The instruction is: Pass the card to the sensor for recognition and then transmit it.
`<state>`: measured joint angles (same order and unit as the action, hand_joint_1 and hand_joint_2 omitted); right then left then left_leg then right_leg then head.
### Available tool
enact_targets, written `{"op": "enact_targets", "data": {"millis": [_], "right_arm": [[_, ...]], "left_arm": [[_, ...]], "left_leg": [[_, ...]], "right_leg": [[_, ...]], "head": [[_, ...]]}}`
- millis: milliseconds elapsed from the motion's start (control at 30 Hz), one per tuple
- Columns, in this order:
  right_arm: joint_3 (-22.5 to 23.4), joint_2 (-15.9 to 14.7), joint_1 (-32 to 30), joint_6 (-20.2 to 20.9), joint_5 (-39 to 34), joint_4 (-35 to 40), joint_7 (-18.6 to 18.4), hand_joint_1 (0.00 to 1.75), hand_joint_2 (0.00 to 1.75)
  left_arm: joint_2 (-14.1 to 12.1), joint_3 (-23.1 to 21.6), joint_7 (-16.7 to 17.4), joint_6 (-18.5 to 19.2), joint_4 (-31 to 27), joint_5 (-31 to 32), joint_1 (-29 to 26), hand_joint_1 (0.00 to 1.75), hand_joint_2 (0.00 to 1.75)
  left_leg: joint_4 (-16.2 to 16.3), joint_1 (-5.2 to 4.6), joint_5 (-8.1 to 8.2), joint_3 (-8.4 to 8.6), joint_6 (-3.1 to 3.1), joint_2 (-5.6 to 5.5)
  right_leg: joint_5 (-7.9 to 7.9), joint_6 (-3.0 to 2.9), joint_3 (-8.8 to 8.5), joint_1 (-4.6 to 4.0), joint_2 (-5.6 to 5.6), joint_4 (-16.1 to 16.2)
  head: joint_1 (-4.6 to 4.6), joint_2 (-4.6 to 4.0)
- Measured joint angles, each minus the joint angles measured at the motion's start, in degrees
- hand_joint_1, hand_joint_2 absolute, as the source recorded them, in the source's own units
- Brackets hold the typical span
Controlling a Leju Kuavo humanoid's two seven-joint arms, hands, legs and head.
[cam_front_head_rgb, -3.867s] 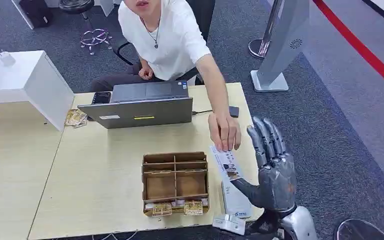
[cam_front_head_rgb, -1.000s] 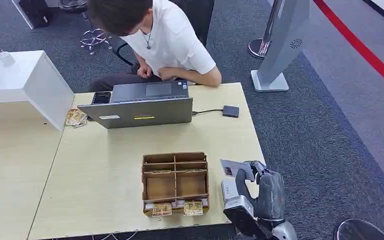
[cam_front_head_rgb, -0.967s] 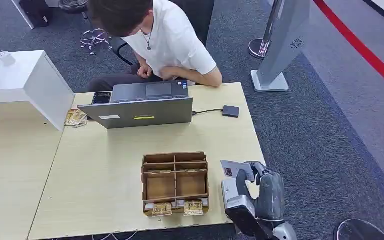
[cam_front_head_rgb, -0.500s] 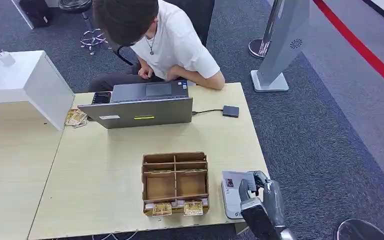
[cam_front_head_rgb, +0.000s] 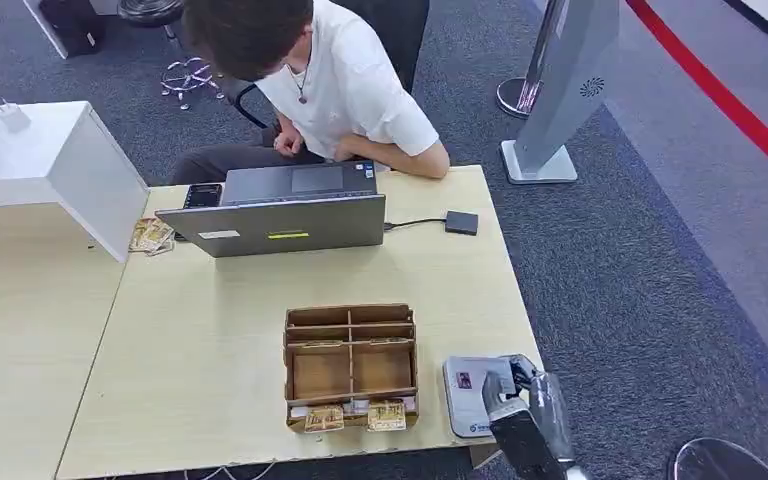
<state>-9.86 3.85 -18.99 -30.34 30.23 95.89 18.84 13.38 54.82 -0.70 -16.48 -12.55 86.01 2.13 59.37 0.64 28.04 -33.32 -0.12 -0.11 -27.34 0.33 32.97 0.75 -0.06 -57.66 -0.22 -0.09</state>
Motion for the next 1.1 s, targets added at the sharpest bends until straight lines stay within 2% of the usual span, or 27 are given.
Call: {"op": "enact_targets", "data": {"millis": [1100], "right_arm": [[2.6,1.8,0.0,2.8,0.8,-6.2,0.3,1.75,1.75]], "left_arm": [[0.2,0.0,0.6,0.1,0.0,-0.1,0.0,0.00,0.00]], "left_leg": [[0.0,0.00,0.00,0.00,0.00,0.00]], "right_leg": [[0.00,0.00,0.00,0.00,0.00,0.0]], "head": [[0.00,0.00]]}}
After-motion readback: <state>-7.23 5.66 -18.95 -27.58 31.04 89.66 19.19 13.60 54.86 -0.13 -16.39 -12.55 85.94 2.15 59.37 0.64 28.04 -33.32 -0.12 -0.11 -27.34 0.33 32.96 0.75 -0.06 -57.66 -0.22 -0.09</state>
